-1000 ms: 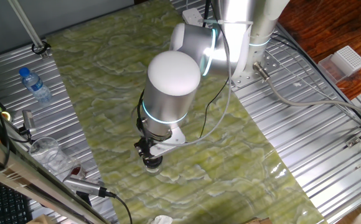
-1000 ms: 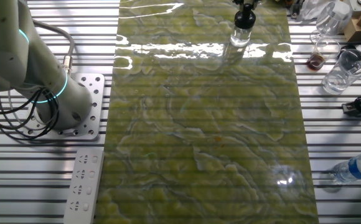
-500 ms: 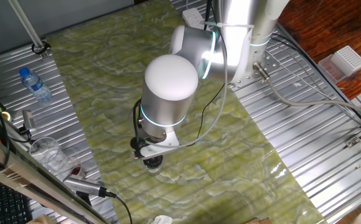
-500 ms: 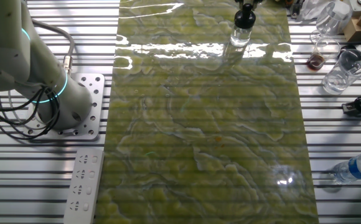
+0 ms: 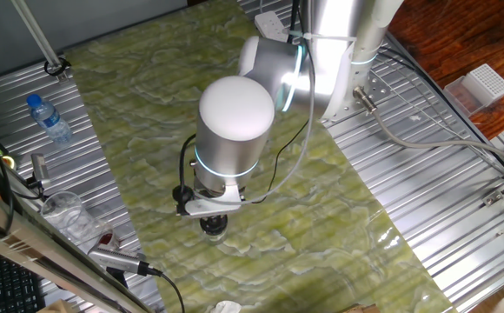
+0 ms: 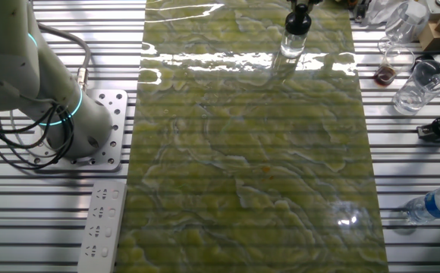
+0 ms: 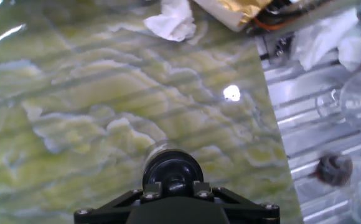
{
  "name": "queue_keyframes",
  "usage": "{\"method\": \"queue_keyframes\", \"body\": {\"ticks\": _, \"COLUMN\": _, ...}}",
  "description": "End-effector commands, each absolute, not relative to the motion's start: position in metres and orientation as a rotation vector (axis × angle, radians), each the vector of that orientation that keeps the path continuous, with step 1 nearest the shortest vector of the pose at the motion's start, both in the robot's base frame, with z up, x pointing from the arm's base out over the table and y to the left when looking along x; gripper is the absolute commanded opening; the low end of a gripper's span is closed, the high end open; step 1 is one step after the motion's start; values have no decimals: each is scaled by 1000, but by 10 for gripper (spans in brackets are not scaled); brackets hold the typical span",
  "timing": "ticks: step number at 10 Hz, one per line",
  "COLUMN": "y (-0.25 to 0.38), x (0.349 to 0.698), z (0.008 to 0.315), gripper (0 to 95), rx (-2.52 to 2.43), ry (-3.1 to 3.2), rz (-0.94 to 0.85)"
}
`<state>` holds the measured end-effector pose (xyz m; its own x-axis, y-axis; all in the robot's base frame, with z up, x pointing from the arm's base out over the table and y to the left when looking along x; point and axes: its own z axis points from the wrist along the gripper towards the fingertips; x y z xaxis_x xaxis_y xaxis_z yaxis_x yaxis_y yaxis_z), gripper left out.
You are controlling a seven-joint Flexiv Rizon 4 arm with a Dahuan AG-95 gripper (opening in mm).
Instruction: Screw the lid onto the jar
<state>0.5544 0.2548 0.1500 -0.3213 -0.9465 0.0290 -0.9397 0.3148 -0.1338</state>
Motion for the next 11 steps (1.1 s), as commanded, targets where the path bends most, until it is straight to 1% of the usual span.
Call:
{"method": "queue_keyframes", "body": {"ticks": 1, "y": 255, "x": 554, "z": 149, "gripper": 0, "rx": -1640, "ry": 2602, "rz": -187}}
{"method": "queue_keyframes", "body": {"ticks": 6, "y": 253, "x": 551, "z": 146, "gripper": 0, "rx": -1169, "ry": 2826, "rz": -170}}
{"method": "queue_keyframes", "body": {"ticks": 8, "y": 253, "x": 551, "z": 147, "gripper": 0, "rx": -889, "ry": 2910, "rz": -156}}
{"method": "queue_keyframes", "body": {"ticks": 9, "y": 253, "x": 551, "z": 147, "gripper": 0, "rx": -838, "ry": 2922, "rz": -154}}
{"method": "queue_keyframes", "body": {"ticks": 10, "y": 253, "x": 551, "z": 148, "gripper": 0, "rx": -611, "ry": 2967, "rz": -146}}
{"method": "queue_keyframes", "body": {"ticks": 11, "y": 253, "x": 551, "z": 148, "gripper": 0, "rx": -489, "ry": 2986, "rz": -139}}
